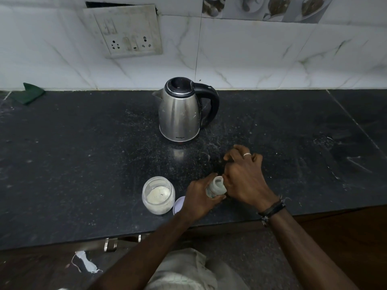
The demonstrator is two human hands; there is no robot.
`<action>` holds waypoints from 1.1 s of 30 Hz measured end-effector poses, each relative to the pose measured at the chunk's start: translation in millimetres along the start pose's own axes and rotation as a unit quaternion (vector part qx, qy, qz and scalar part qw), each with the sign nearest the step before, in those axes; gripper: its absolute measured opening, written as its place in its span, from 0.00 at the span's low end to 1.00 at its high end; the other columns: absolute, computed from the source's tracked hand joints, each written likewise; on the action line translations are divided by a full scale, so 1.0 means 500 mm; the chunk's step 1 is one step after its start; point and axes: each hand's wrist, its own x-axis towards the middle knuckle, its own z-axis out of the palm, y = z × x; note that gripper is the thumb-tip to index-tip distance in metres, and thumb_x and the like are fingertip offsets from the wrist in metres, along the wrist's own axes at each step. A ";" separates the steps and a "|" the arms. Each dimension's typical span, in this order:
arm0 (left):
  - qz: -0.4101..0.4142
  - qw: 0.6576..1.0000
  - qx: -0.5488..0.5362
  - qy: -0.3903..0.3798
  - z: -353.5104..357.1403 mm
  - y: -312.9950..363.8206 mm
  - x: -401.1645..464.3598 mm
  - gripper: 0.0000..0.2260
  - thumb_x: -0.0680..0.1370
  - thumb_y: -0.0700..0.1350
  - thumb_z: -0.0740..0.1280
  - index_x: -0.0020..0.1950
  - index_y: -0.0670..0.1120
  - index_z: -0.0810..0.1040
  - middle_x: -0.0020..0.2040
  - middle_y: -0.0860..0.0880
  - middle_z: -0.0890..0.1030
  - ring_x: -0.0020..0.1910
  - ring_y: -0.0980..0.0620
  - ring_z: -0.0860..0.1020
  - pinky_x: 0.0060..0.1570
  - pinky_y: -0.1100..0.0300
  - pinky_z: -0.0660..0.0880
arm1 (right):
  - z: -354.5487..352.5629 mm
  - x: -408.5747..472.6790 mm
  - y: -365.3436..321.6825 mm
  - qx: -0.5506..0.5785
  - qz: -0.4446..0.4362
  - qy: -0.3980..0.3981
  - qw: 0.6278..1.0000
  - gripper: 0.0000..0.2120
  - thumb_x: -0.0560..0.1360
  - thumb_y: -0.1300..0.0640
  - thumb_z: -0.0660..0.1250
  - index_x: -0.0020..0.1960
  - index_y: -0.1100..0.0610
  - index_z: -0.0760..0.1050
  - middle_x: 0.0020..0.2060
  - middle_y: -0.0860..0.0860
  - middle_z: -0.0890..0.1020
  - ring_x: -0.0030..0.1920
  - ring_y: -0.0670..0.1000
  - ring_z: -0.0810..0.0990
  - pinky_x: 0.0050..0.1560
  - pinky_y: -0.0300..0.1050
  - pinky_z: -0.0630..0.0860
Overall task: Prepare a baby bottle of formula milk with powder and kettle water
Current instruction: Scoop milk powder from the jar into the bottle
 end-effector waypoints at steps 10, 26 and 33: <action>-0.006 1.000 0.006 -0.007 0.000 -0.009 0.000 0.18 0.71 0.52 0.77 0.58 0.48 0.81 0.49 0.52 0.86 0.48 0.51 0.85 0.48 0.46 0.80 | 0.000 -0.003 0.004 0.048 0.025 -0.009 0.998 0.05 0.71 0.53 0.69 0.39 0.53 0.81 0.59 0.46 0.74 0.69 0.53 0.64 0.53 0.50 0.59; -0.027 0.999 0.026 -0.017 0.000 -0.011 -0.001 0.18 0.71 0.53 0.77 0.58 0.50 0.81 0.50 0.53 0.86 0.49 0.51 0.85 0.49 0.48 0.80 | -0.035 -0.003 -0.003 -0.004 0.016 -0.009 1.000 0.06 0.70 0.53 0.68 0.38 0.55 0.80 0.59 0.48 0.76 0.71 0.56 0.64 0.54 0.54 0.60; -0.041 0.999 0.034 0.005 -0.002 -0.008 -0.004 0.19 0.69 0.55 0.78 0.57 0.50 0.83 0.51 0.52 0.87 0.51 0.52 0.86 0.49 0.49 0.81 | -0.139 0.016 -0.044 0.105 -0.023 0.103 0.989 0.07 0.71 0.49 0.70 0.38 0.50 0.81 0.53 0.44 0.78 0.58 0.50 0.74 0.56 0.56 0.68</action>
